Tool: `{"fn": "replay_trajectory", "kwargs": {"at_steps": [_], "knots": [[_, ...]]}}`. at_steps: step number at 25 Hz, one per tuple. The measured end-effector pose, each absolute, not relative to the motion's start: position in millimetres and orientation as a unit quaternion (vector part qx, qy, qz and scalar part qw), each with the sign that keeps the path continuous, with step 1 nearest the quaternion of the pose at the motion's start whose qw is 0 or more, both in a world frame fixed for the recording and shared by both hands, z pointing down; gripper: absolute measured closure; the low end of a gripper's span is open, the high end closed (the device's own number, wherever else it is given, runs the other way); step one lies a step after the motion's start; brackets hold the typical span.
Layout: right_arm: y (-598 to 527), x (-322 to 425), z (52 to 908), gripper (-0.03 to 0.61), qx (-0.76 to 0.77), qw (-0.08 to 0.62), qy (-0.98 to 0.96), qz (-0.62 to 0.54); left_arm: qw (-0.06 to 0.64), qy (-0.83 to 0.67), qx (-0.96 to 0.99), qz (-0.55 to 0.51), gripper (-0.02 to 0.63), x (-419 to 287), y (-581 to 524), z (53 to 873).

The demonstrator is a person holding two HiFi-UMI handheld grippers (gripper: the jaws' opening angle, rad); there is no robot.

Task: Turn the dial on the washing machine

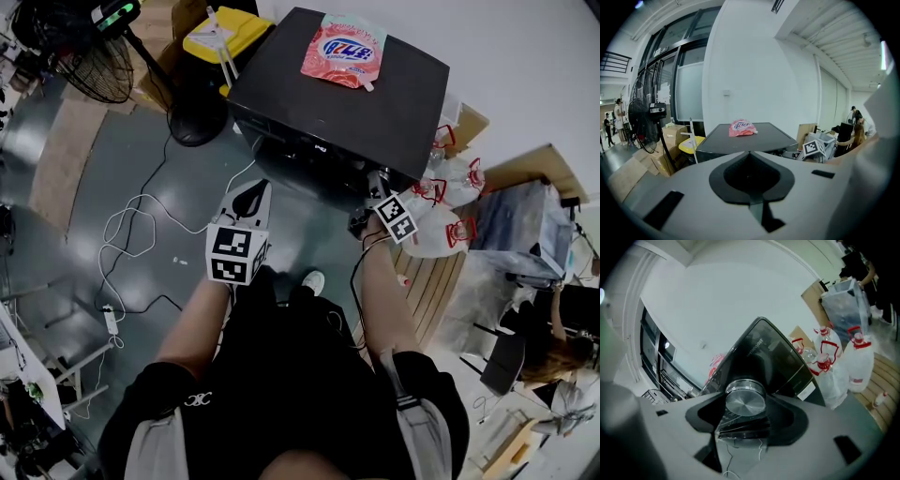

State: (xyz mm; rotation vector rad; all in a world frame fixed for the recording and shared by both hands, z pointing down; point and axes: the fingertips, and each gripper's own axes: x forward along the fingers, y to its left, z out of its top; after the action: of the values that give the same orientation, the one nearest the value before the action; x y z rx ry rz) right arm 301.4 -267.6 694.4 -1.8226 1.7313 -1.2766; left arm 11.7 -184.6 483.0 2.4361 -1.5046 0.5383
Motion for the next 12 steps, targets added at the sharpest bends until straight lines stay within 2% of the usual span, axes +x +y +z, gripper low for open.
{"fn": "replay_trajectory", "kwargs": {"at_steps": [7, 12], "knots": [[-269.1, 302.4, 697.3, 0.307, -0.622, 0.198, 0.595, -0.469, 0.115, -0.514, 0.83, 0.185, 0.618, 12.0, -183.9, 485.5], [-267.7, 303.8, 698.0, 0.307, -0.584, 0.287, 0.564, -0.508, 0.114, -0.519, 0.826, 0.187, 0.618, 6.4, -181.4, 484.1]]}}
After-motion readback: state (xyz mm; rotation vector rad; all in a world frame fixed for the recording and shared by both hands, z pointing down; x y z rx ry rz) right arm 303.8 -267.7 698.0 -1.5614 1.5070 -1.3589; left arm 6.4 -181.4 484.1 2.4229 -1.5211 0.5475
